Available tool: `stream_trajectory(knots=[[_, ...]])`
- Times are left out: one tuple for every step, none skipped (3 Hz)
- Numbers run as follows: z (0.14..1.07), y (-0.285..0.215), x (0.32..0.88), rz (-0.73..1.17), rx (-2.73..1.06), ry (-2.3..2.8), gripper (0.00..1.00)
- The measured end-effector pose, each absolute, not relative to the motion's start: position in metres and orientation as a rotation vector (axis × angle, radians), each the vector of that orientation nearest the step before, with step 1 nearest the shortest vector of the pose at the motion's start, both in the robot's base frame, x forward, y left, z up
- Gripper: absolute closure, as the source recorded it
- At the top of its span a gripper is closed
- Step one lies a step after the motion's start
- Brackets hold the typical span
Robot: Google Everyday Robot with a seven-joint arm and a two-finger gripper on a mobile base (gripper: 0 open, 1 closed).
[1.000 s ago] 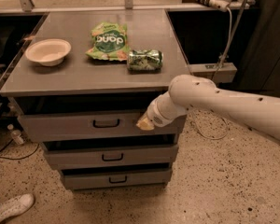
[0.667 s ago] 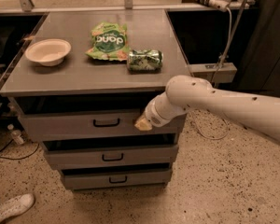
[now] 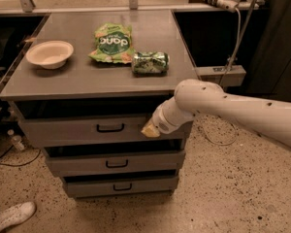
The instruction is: Close top drawer
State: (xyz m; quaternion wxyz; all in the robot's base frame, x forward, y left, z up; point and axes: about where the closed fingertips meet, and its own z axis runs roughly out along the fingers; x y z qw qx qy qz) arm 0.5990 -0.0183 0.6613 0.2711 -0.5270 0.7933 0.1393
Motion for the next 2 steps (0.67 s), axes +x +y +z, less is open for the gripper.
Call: stream_trajectory(knots=[[0.671,-0.068,0.553,0.342,-1.295,2.288,1.0],[0.673,-0.072,0.534,0.327,-1.28,2.326,0.81]])
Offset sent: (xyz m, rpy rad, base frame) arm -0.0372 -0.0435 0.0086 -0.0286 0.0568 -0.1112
